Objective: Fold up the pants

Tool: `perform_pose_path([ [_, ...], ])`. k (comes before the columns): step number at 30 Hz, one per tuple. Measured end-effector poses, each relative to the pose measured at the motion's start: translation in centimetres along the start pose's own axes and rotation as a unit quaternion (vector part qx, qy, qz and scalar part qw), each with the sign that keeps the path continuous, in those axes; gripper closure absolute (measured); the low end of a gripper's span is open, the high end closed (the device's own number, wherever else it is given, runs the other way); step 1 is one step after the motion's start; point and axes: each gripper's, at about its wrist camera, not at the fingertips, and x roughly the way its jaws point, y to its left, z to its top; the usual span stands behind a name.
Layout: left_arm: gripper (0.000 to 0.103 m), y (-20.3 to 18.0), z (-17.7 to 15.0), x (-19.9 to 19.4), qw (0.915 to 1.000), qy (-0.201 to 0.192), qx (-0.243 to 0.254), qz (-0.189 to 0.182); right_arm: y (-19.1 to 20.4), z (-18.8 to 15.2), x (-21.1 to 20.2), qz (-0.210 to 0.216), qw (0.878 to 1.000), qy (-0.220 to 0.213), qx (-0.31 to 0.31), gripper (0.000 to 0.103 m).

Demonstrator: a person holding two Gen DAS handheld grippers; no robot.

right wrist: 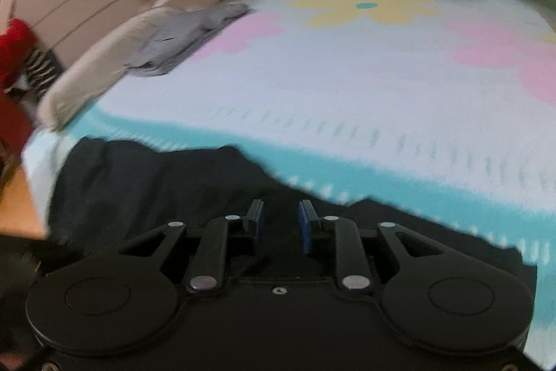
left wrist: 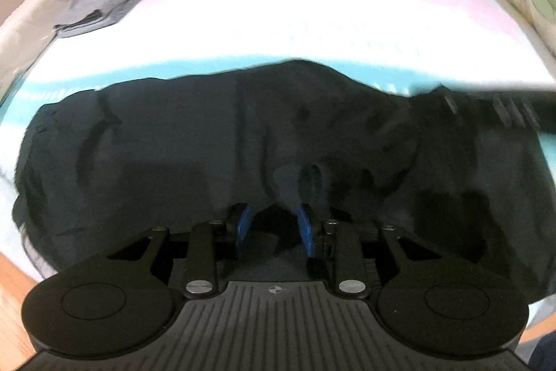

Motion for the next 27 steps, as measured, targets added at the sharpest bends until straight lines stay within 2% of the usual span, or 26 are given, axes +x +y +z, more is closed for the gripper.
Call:
perform_pose_path([
  [11,0.074,5.1,0.3,-2.0,0.9947,-0.03,-0.087,0.045,4.4,-5.4,-0.6,0.044,0.994,0.056,-0.081,0.069],
  [14,0.074,5.9,0.0,-2.3,0.9916,-0.03,-0.109,0.064,5.2,-5.8,-0.7,0.042,0.994,0.049,-0.087,0.068],
  [17,0.074,7.5,-0.5,-3.0,0.9859,-0.03,-0.142,0.084,5.8,-5.4,-1.1,0.064,0.994,0.043,-0.08,0.066],
  [19,0.074,8.8,-0.9,-3.4,0.9815,-0.031,-0.16,0.102,6.6,-5.2,-1.1,0.059,0.993,0.042,-0.095,0.066],
  [22,0.074,10.7,-1.9,-4.1,0.9736,-0.033,-0.187,0.127,7.5,-5.2,0.4,0.044,0.99,0.074,-0.11,0.054],
  [27,0.074,13.8,-3.3,-4.7,0.9614,-0.027,-0.233,0.144,8.1,-5.1,1.2,0.052,0.99,0.085,-0.102,0.052],
])
